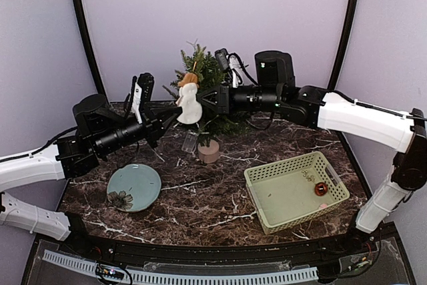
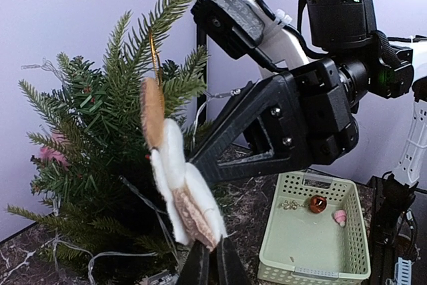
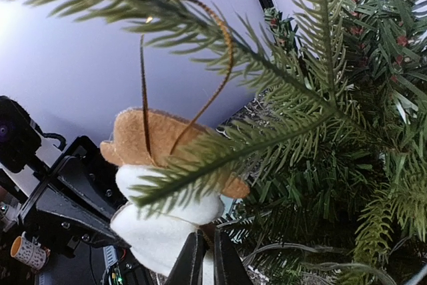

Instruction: Decorate the small christmas tree

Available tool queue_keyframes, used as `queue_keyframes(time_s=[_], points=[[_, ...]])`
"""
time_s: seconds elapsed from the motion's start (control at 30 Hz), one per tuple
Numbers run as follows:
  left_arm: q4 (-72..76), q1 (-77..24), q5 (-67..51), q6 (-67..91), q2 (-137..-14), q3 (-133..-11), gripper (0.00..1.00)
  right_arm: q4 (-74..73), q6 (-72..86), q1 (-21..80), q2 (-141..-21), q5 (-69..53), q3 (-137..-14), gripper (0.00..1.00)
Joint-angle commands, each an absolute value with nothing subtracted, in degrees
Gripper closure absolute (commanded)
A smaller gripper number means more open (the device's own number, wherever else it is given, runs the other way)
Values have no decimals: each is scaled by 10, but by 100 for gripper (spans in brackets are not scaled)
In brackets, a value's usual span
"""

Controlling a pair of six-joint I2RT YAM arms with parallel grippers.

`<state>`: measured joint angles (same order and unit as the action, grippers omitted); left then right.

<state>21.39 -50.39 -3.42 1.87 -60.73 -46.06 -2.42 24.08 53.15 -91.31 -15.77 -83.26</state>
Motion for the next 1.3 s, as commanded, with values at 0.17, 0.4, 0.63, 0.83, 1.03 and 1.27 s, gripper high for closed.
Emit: queue_keyframes(time_s=[0.17, 0.4, 0.63, 0.83, 1.03, 1.27], points=[[215, -504, -79, -19, -591, -477, 91, -3, 241, 544, -950, -176, -881, 91], [214, -505, -108, -31, -610, -496, 76, 20, 239, 545, -942, -186, -874, 91], [211, -506, -111, -45, -634, -517, 63, 30, 230, 544, -931, -189, -859, 90], [193, -506, -119, -52, -664, -542, 62, 61, 235, 542, -918, -208, -835, 89], [173, -506, -107, -64, -659, -549, 61, 37, 237, 527, -885, -163, -800, 88], [142, -506, -70, -73, -679, -556, 56, -27, 205, 521, -835, -92, -776, 74]])
